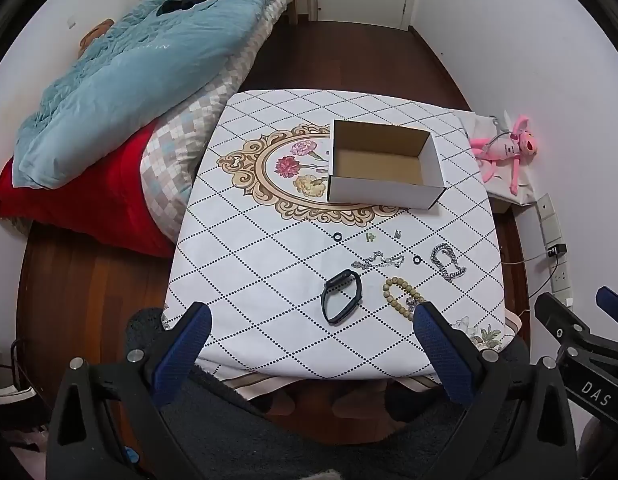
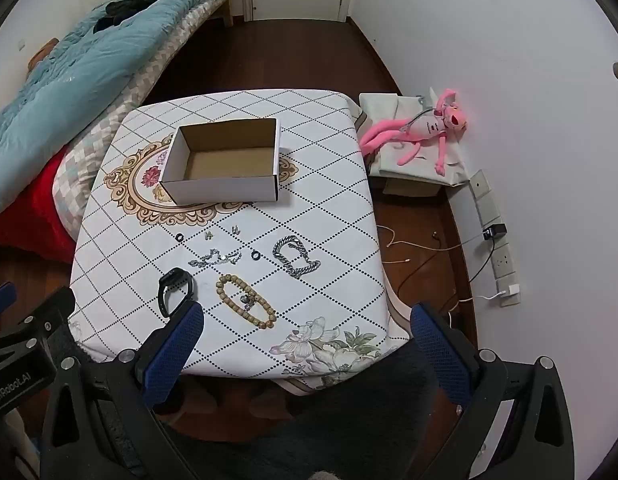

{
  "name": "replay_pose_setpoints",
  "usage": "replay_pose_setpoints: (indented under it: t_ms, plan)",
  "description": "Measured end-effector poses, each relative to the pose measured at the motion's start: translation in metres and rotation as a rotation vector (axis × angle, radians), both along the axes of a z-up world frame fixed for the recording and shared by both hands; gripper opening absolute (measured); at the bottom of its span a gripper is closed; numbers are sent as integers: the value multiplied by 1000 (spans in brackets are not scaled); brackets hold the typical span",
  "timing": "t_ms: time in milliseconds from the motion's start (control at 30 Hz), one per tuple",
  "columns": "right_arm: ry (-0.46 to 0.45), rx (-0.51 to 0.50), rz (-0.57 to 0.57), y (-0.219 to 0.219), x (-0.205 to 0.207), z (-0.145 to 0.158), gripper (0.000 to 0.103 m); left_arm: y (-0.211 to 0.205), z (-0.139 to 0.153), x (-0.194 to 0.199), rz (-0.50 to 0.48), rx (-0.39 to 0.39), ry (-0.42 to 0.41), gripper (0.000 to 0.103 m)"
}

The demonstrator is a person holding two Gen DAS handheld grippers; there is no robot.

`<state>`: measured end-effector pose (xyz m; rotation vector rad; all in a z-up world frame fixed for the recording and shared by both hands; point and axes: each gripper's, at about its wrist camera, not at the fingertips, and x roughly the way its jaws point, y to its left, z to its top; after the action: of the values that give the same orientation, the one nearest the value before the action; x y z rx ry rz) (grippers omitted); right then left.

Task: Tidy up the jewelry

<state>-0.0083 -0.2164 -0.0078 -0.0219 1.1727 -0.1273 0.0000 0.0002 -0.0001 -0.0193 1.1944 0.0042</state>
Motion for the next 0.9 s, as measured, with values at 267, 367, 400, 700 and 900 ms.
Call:
replay_pose_setpoints:
  t_ms: [267,367,400,700,900]
  plan:
    - [-3,0,-1,-2,-1,3,103,-2,0,3,-7,-5,-3,103]
    - [-4,0,-2,-2,-1,3,103,-1,1,6,-8,-8,-4,103]
    - [-4,-1,-2,-2,-1,3,103,-5,4,4,-9,-3,-4,103]
    - [-5,0,-2,-3,-1,6,103,-4,5,1,-11,1,-6,103]
    - [-7,-3,-2,-4,-1,7,103,-5,5,2,-11,2,-8,103]
